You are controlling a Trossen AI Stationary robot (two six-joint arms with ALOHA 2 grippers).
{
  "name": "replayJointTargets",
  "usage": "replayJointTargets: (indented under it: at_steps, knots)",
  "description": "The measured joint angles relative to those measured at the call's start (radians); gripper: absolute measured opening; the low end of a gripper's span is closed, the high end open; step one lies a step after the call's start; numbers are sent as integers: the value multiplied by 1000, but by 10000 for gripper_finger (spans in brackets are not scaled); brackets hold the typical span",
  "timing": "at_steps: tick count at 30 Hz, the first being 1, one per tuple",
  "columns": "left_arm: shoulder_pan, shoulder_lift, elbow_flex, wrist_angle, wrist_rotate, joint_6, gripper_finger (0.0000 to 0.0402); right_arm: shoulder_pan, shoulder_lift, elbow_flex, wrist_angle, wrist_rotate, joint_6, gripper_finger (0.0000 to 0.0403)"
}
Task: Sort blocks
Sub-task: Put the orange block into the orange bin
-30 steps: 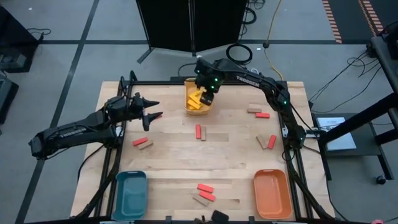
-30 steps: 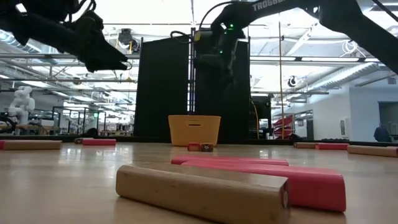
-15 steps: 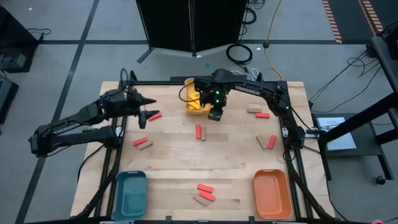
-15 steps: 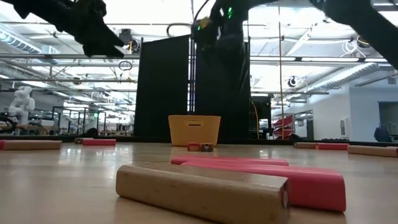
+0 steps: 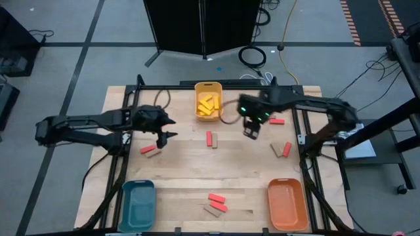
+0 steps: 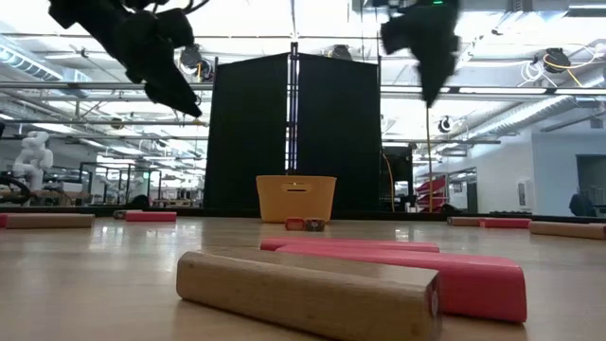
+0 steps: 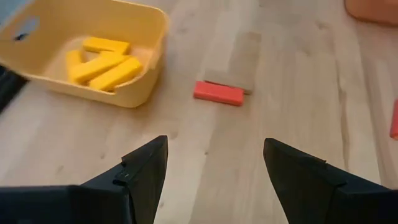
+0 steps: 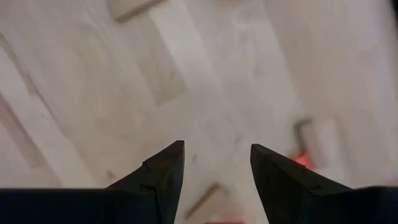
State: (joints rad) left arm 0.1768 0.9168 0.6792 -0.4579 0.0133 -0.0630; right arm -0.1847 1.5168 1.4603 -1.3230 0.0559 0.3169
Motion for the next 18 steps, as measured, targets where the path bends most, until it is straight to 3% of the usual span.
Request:
replayJointTargets:
  at_steps: [4,9,15,18]
  knots:
    - [-40,68,0,72,17,61,262,44,-158,-210,41,-2,162,174]
    - [-114,135,0,248,138,148,262,56,-276,-416,205,-1,228,174]
    - [-188,208,9,340,131,183,262,56,-300,-551,387,-2,220,174]
    - [-193,242,29,335,107,182,262,40,-279,-567,397,54,165,174]
